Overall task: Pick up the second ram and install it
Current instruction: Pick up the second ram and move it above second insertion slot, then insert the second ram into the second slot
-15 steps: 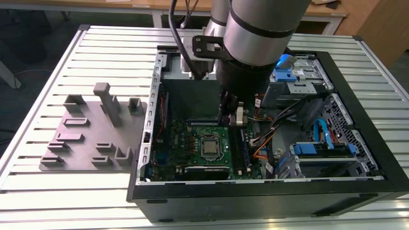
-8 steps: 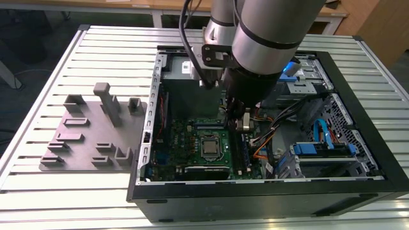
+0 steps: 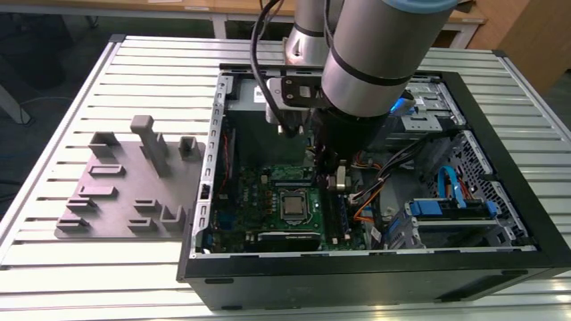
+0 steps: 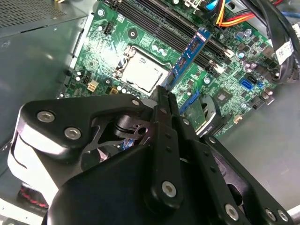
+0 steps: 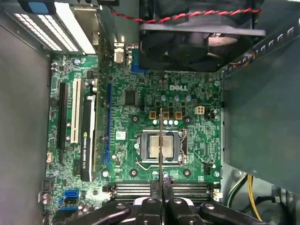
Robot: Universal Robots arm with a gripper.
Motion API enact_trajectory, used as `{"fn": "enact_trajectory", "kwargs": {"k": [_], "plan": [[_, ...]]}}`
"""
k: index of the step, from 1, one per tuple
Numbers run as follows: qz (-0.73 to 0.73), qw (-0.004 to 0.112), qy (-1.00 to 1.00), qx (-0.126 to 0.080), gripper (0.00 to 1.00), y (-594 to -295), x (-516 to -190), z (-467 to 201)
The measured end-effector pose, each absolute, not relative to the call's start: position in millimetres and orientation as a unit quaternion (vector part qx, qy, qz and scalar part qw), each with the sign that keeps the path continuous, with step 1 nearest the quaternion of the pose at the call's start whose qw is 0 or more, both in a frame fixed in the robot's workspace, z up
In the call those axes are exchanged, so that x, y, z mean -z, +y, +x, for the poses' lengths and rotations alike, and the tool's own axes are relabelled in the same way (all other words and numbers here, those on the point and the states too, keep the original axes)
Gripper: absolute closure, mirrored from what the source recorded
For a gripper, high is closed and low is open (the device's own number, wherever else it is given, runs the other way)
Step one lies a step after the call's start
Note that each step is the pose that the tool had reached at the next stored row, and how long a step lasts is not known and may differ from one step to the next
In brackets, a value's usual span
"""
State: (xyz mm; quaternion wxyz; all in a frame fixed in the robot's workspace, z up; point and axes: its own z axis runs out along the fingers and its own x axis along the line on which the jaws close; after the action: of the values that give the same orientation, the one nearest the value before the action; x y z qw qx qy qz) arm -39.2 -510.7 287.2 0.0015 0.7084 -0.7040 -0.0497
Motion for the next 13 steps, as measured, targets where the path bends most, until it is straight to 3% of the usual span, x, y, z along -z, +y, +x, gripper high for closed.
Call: {"fn": "enact_trajectory", "kwargs": {"k": [13], "plan": [[0.708,0.002,-0.704,0.05,0.87,-510.7,-286.6,-39.2]]}}
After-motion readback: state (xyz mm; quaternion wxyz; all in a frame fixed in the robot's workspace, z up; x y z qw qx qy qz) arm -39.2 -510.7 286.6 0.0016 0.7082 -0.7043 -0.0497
